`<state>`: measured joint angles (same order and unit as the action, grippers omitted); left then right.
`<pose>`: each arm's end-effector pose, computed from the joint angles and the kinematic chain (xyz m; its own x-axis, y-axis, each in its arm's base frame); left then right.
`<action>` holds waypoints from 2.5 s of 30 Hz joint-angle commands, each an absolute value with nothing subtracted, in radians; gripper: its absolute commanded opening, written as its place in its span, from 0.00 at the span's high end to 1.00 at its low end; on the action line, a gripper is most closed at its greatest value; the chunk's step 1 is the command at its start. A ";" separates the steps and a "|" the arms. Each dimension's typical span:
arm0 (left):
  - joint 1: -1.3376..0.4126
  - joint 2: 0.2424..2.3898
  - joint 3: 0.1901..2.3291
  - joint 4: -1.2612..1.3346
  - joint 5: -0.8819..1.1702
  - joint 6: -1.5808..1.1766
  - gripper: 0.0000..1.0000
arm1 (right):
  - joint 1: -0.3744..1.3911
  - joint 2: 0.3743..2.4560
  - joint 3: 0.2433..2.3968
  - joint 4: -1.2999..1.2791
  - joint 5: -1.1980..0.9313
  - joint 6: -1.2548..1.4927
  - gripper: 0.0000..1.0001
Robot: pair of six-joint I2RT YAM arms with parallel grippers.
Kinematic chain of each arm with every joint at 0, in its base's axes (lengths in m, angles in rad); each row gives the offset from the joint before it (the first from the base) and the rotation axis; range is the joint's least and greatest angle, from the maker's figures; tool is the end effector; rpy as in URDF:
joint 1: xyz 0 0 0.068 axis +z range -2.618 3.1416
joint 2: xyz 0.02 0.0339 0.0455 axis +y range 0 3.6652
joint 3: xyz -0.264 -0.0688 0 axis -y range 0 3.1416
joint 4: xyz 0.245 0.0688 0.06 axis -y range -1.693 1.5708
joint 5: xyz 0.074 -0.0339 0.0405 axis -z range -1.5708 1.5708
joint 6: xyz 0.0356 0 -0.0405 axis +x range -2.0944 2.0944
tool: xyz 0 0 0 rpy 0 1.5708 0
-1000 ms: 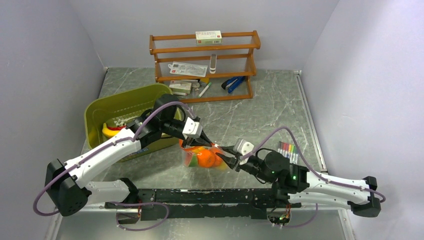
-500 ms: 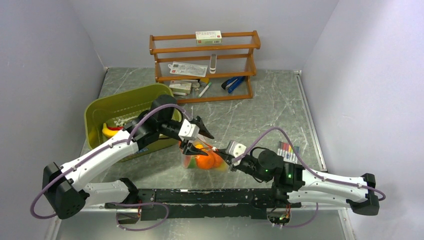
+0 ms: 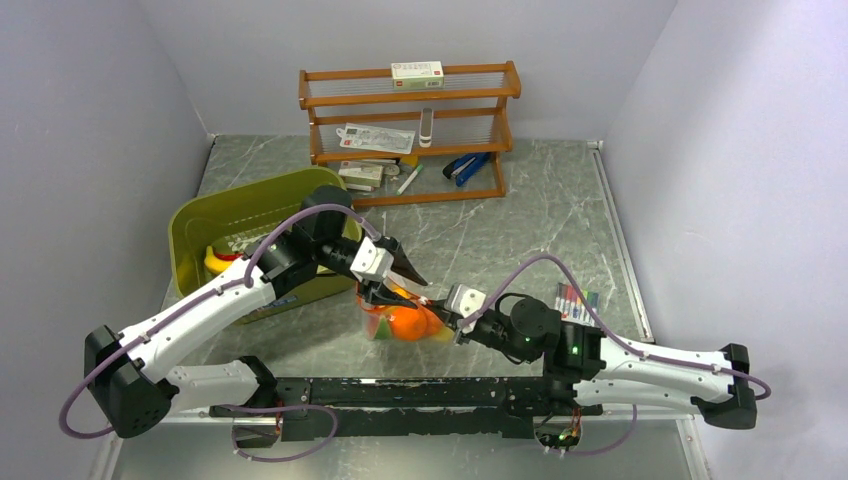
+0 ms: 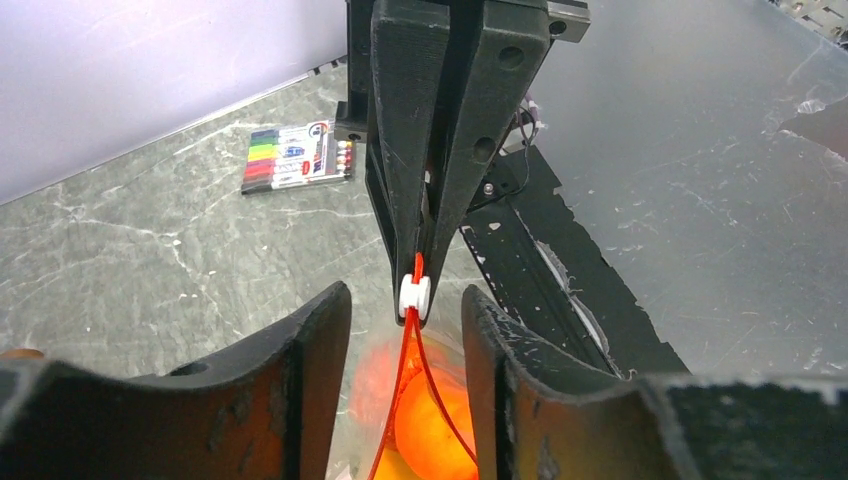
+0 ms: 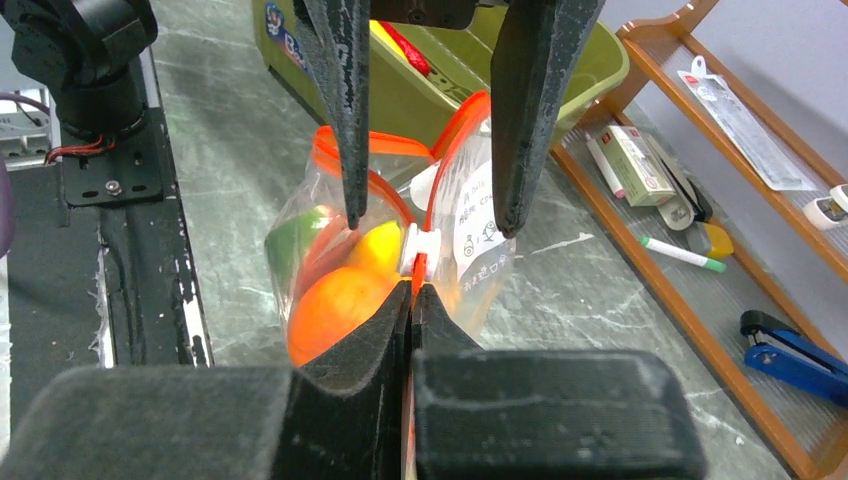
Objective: Place the food in the zip-top bag and seal the zipper
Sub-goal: Zip the zipper food storage bag at the center of the board.
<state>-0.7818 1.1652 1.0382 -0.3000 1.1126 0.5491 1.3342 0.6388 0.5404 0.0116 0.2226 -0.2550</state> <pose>0.1536 -0.1975 0.3474 0.2143 0.1125 -0.9703 0.9134 -0.3751 0.1582 0.0466 0.1596 0.2971 0.2065 -0.1932 -0.9592 -0.8727 0.4069 -0.2698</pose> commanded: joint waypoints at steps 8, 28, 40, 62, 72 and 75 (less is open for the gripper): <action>-0.792 1.197 1.062 -0.317 1.160 0.592 0.56 | 1.331 0.650 0.581 0.061 0.211 -0.259 1.00; -0.794 1.221 1.065 -0.287 1.171 0.572 0.66 | 1.331 0.664 0.579 0.075 0.224 -0.247 1.00; -0.795 1.172 1.027 -0.242 1.122 0.553 0.93 | 1.331 0.682 0.578 0.081 0.234 -0.232 1.00; -0.795 1.208 1.068 -0.330 0.928 0.627 0.93 | 1.331 0.485 0.538 0.025 0.261 -0.229 1.00; -0.795 1.209 1.075 -0.299 0.904 0.594 0.93 | 1.331 0.473 0.546 -0.041 0.285 -0.209 0.85; -0.796 1.214 1.088 -0.299 0.907 0.594 0.93 | 1.331 0.531 0.570 -0.041 0.262 -0.207 0.69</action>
